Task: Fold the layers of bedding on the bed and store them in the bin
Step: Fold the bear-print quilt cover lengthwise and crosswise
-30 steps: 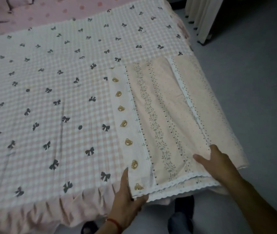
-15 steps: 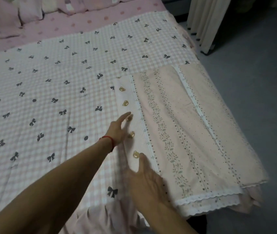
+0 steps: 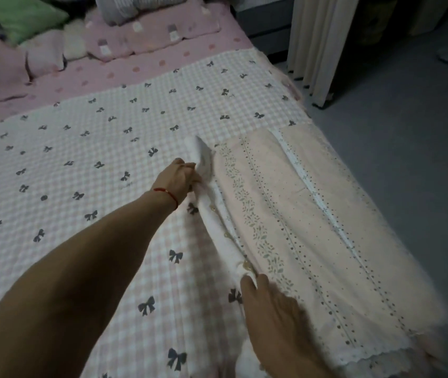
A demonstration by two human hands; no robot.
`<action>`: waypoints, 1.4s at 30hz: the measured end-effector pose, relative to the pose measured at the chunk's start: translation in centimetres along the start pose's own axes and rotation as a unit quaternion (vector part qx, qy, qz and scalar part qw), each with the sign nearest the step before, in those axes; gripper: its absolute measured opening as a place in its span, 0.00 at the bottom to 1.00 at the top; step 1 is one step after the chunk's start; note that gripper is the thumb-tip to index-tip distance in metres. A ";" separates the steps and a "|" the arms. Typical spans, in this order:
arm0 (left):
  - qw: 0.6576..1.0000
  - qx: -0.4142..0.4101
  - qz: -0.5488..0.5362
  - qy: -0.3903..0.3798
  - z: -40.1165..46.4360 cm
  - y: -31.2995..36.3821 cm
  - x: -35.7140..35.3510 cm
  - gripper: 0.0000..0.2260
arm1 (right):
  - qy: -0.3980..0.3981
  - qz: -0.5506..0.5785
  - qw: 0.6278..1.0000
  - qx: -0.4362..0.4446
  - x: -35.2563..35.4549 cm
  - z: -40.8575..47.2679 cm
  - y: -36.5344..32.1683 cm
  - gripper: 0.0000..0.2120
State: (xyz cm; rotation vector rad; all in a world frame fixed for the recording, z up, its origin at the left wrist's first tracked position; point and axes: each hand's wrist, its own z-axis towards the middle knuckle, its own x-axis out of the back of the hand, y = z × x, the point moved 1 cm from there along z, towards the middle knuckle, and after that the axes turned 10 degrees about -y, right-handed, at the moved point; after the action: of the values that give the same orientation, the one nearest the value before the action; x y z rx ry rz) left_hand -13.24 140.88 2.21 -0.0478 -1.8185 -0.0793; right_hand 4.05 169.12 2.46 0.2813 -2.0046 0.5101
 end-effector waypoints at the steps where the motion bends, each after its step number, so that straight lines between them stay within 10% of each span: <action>1: 1.000 -0.007 0.018 0.018 0.2 0.2 0.5 0.09 | -0.003 -0.020 1.000 0.004 1.5 -0.6 0.2 0.14; 6: 0.993 -0.037 0.055 0.093 -1.1 3.5 9.2 0.11 | -0.016 -0.072 0.995 -0.065 12.9 -4.7 4.3 0.34; 13: 0.982 -0.096 0.024 0.163 -5.5 9.8 26.5 0.12 | 0.081 -0.170 0.968 -0.168 32.1 -10.8 11.6 0.19; 22: 0.949 -0.139 -0.069 0.275 -16.6 7.9 48.4 0.07 | 0.199 -0.129 0.971 -0.001 57.0 -21.6 7.3 0.33; 29: 0.942 -0.095 0.039 0.319 -30.6 -1.2 59.7 0.27 | 0.112 -0.213 0.970 0.033 66.5 -23.8 -2.3 0.17; 34: 0.975 -0.011 0.049 0.215 -41.9 -9.3 60.2 0.42 | 0.122 -0.214 0.967 0.069 65.5 -21.1 -10.9 0.26; 42: 0.980 0.191 0.035 -0.030 -53.4 -22.8 58.4 0.23 | 0.135 -0.266 0.952 0.066 64.0 -21.1 -25.7 0.18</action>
State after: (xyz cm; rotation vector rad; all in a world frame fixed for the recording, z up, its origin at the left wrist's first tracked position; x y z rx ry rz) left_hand 22.20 113.34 71.21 0.1590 -1.8612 0.3253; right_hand 1.19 157.54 73.64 0.7682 -1.5449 0.3145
